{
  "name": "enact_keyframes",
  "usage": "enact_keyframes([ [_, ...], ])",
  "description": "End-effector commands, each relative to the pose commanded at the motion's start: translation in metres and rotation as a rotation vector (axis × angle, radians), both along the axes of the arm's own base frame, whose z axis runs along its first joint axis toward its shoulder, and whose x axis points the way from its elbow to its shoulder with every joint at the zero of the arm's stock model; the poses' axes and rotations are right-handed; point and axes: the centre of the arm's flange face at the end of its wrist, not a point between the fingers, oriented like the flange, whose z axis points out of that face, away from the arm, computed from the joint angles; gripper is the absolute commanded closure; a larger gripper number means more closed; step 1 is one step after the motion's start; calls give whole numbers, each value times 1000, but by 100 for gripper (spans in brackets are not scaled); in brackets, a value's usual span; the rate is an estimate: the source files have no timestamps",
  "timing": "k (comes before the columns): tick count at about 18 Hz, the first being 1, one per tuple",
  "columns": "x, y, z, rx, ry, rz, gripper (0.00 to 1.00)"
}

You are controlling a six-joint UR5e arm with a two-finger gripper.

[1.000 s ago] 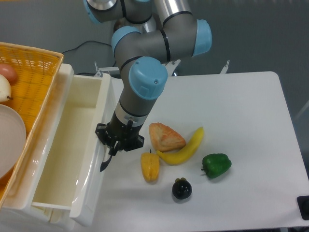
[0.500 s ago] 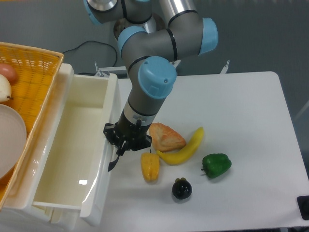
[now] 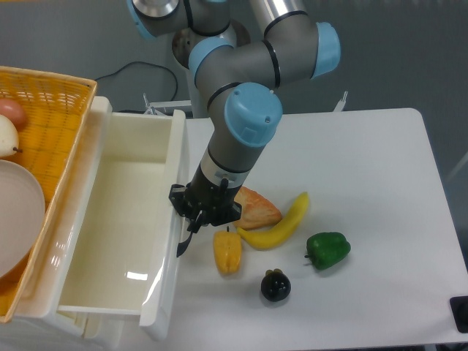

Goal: Slide the top white drawer open

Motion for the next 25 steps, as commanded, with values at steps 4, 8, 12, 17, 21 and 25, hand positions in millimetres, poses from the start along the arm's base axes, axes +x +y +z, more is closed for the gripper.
enact_keyframes([
  [4,-6,-5,1,3,5,3,84],
  [8,-13,-12,-1,-3,-1,-6,84],
  [12,-18,-15,-1,-2,0,-3,84],
  [17,-19,-16,-1,-1,1,0,50],
  [21,-24,-19,0,3,3,7,33],
  [25,-29,-23,-1,12,12,-19,24],
])
